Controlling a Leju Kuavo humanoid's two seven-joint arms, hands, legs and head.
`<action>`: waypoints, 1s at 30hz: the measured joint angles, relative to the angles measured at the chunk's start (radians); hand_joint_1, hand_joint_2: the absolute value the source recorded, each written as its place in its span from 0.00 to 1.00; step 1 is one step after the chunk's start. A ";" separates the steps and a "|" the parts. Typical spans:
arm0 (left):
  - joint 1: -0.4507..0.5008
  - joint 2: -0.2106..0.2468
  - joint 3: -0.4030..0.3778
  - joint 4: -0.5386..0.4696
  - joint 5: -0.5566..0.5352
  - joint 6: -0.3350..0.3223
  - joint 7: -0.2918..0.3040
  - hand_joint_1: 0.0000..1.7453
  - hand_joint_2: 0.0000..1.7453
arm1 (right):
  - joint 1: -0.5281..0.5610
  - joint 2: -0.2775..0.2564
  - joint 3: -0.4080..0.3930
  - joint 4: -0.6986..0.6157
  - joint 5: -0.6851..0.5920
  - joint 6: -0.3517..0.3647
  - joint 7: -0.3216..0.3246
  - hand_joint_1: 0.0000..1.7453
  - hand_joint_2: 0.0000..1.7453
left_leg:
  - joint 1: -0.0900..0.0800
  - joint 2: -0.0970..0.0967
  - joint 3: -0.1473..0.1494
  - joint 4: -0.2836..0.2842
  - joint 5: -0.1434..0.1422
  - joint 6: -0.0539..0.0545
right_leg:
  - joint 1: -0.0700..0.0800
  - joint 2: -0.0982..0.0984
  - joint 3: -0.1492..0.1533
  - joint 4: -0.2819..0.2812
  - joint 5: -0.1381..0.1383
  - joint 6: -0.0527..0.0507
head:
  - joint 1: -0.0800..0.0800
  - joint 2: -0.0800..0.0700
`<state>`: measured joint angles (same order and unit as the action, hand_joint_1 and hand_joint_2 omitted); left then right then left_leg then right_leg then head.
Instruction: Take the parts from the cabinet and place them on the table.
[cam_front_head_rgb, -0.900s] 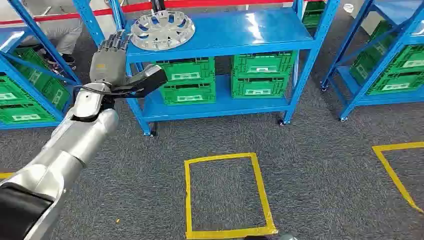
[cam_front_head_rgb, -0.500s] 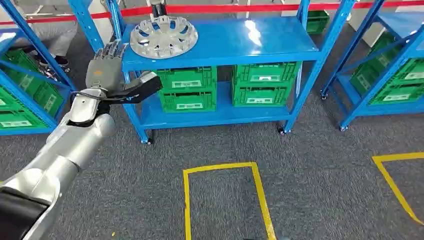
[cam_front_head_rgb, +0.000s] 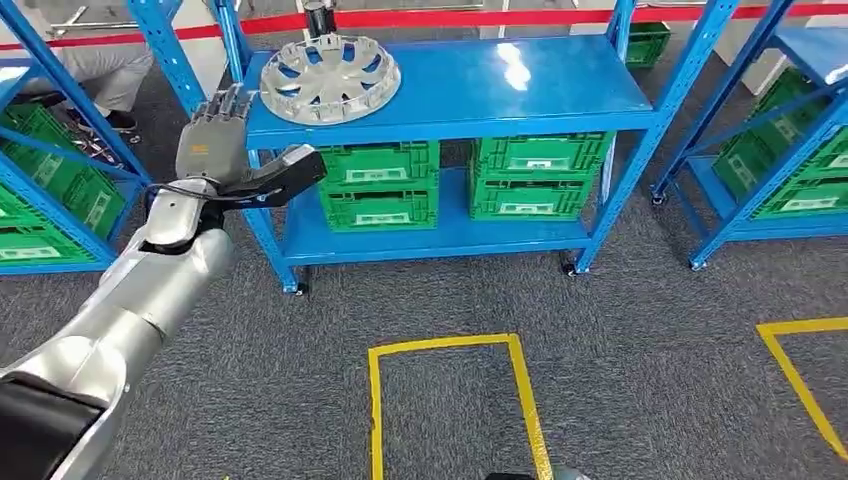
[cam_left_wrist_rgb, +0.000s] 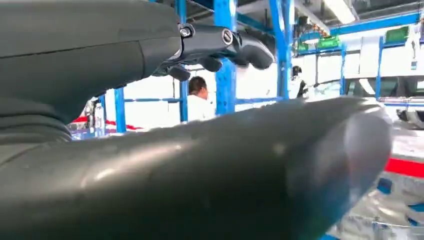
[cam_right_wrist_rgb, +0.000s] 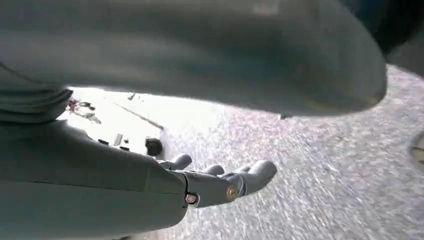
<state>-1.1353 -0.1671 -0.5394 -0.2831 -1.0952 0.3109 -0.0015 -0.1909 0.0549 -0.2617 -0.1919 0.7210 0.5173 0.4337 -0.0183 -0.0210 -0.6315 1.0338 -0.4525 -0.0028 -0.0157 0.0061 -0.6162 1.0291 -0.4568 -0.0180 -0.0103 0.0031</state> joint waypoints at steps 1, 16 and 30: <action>-0.004 0.003 0.000 0.000 -0.002 0.000 0.002 0.00 0.00 | -0.001 -0.002 0.000 0.000 0.000 -0.001 0.000 0.00 0.00 | 0.001 0.005 -0.006 0.031 -0.013 -0.011 | 0.000 0.000 0.009 -0.002 -0.003 -0.005 | -0.004 0.000; -0.005 0.003 -0.021 -0.001 -0.028 -0.016 0.018 0.00 0.00 | -0.009 -0.002 0.000 0.000 0.000 -0.003 0.001 0.00 0.00 | 0.022 0.012 0.010 -0.022 0.038 0.019 | -0.008 -0.003 0.076 0.026 -0.064 0.040 | -0.003 0.000; 0.000 -0.006 -0.028 0.001 -0.036 -0.016 0.021 0.00 0.00 | -0.005 -0.001 0.000 0.000 0.000 -0.003 0.003 0.00 0.00 | 0.008 0.006 0.064 0.003 -0.026 -0.009 | 0.002 -0.003 -0.014 0.003 0.019 0.007 | -0.002 0.000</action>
<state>-1.1353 -0.1732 -0.5676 -0.2823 -1.1315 0.2945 0.0191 -0.1959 0.0538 -0.2617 -0.1919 0.7210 0.5146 0.4364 -0.0101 -0.0154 -0.5677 1.0373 -0.4786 -0.0118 -0.0133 0.0036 -0.6303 1.0317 -0.4373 -0.0109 -0.0118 0.0030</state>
